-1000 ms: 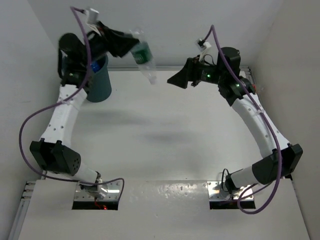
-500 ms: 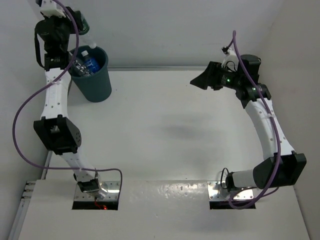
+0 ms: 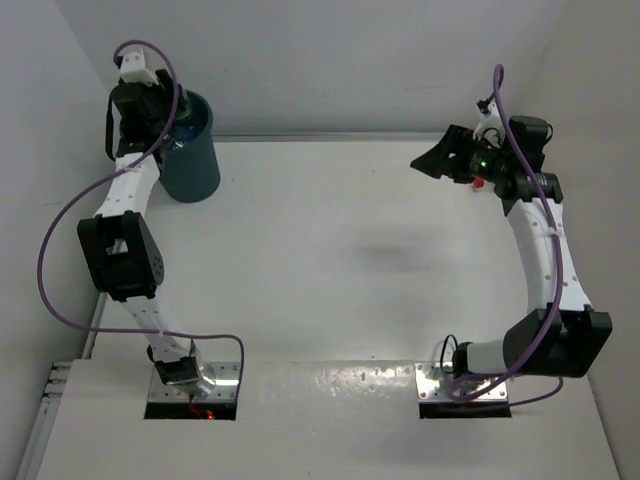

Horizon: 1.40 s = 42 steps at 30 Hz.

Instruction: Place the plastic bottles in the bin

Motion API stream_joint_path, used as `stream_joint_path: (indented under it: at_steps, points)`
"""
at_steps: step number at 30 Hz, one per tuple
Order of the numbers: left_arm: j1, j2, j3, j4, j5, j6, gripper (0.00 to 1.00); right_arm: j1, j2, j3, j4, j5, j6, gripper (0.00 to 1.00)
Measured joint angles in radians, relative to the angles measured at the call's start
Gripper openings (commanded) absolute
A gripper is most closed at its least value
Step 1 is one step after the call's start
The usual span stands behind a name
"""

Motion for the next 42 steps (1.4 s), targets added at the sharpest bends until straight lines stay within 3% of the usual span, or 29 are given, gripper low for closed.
stream_joint_path:
  at_steps: [3,4,5,6,8,10,14,22,25,28,33,37,42]
  points:
    - [-0.017,-0.020,-0.109,0.013,-0.004,0.005,0.02,-0.018,0.004,0.000,-0.005,0.012,0.000,0.81]
    - [-0.025,-0.026,-0.140,0.010,-0.008,0.018,0.12,-0.024,0.007,0.000,-0.005,0.018,0.000,0.81]
    - [-0.032,-0.030,-0.166,0.005,-0.016,0.030,0.48,-0.027,0.011,0.000,-0.008,0.027,-0.002,0.81]
    - [-0.037,-0.034,-0.187,0.004,-0.020,0.041,0.62,-0.032,0.016,0.000,-0.011,0.035,-0.003,0.81]
    - [-0.038,-0.038,-0.209,0.002,-0.020,0.060,0.88,-0.047,0.028,0.000,-0.018,0.058,-0.007,0.81]
    - [-0.038,-0.052,-0.214,-0.012,-0.017,0.067,0.93,-0.064,0.042,0.000,-0.023,0.092,-0.011,0.81]
    - [-0.042,-0.091,-0.167,-0.040,0.001,0.068,0.98,-0.101,0.073,0.007,-0.022,0.177,-0.017,0.81]
    - [-0.048,-0.139,0.226,-0.095,0.001,0.105,1.00,-0.136,0.149,0.053,0.055,0.364,-0.080,0.81]
    - [-0.060,-0.217,0.272,-0.095,-0.002,0.127,1.00,-0.145,0.211,0.086,0.093,0.472,-0.137,0.81]
    - [-0.105,-0.316,0.234,-0.089,0.001,0.152,1.00,-0.170,0.368,0.233,0.095,0.562,-0.176,0.80]
    - [-0.225,-0.464,0.027,-0.117,0.005,0.183,1.00,-0.218,0.641,0.470,0.058,0.648,-0.214,0.80]
    - [-0.310,-0.510,-0.143,-0.169,-0.018,0.183,1.00,-0.239,0.874,0.748,-0.050,0.745,-0.177,0.92]
    - [-0.365,-0.520,-0.266,-0.249,-0.040,0.183,1.00,-0.245,0.892,0.708,-0.081,0.855,-0.087,0.93]
